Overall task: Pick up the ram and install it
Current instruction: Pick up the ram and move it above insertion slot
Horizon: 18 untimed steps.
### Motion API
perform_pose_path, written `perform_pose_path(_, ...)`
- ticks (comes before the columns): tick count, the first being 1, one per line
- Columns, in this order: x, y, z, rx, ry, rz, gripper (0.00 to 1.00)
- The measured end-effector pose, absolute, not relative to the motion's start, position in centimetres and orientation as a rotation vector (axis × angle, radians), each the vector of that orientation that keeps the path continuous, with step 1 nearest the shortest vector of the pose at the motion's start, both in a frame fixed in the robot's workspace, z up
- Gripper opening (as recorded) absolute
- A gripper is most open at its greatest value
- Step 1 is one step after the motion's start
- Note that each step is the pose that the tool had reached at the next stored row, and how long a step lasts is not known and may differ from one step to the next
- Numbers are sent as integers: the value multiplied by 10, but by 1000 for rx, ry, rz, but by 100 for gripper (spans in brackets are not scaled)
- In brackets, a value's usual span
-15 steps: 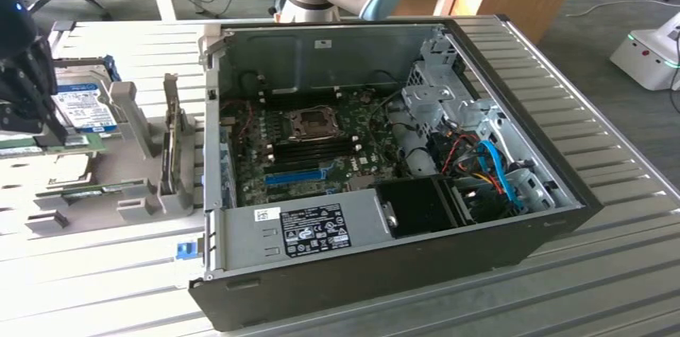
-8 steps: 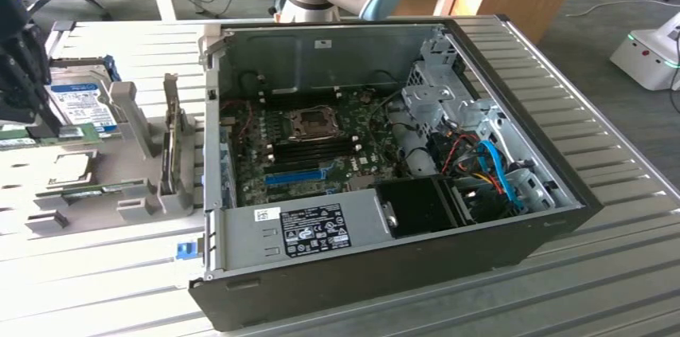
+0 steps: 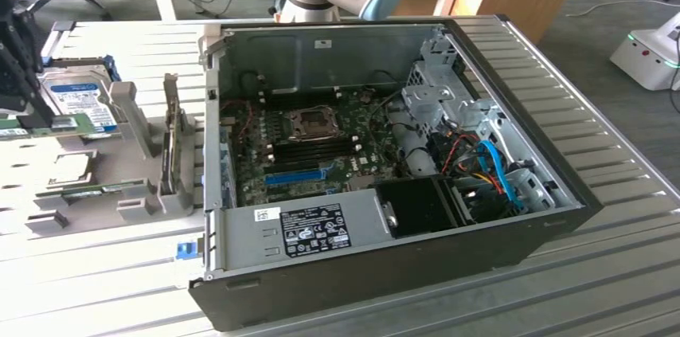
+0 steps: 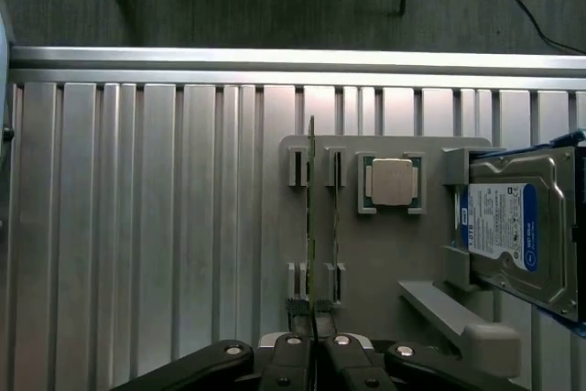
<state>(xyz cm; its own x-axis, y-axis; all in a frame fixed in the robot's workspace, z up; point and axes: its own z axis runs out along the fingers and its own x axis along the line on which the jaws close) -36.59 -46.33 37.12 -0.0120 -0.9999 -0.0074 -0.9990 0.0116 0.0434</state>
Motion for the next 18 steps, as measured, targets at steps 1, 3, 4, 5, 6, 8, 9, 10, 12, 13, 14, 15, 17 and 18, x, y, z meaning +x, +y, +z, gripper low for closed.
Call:
perform_pose_path(1,-366,-463,373,2190,-2216,-56,12)
perform_pose_path(3,-366,-463,377,2190,-2216,-56,12)
perform_pose_path(4,-366,-463,379,2190,-2216,-56,12)
perform_pose_path(5,-366,-463,381,2190,-2216,-56,12)
perform_pose_path(6,-366,-463,382,2190,-2216,-56,12)
perform_pose_path(8,-366,-463,386,2190,-2216,-56,12)
perform_pose_path(9,-366,-463,388,2190,-2216,-56,12)
perform_pose_path(10,-366,-463,390,2190,-2216,-56,12)
perform_pose_path(12,-366,-463,393,2190,-2216,-56,12)
perform_pose_path(13,-366,-463,395,2190,-2216,-56,12)
perform_pose_path(14,-366,-463,396,2190,-2216,-56,12)
perform_pose_path(15,-366,-463,398,2190,-2216,-56,12)
perform_pose_path(17,-366,-463,400,2190,-2216,-57,12)
perform_pose_path(18,-366,-463,400,2190,-2217,-57,12)
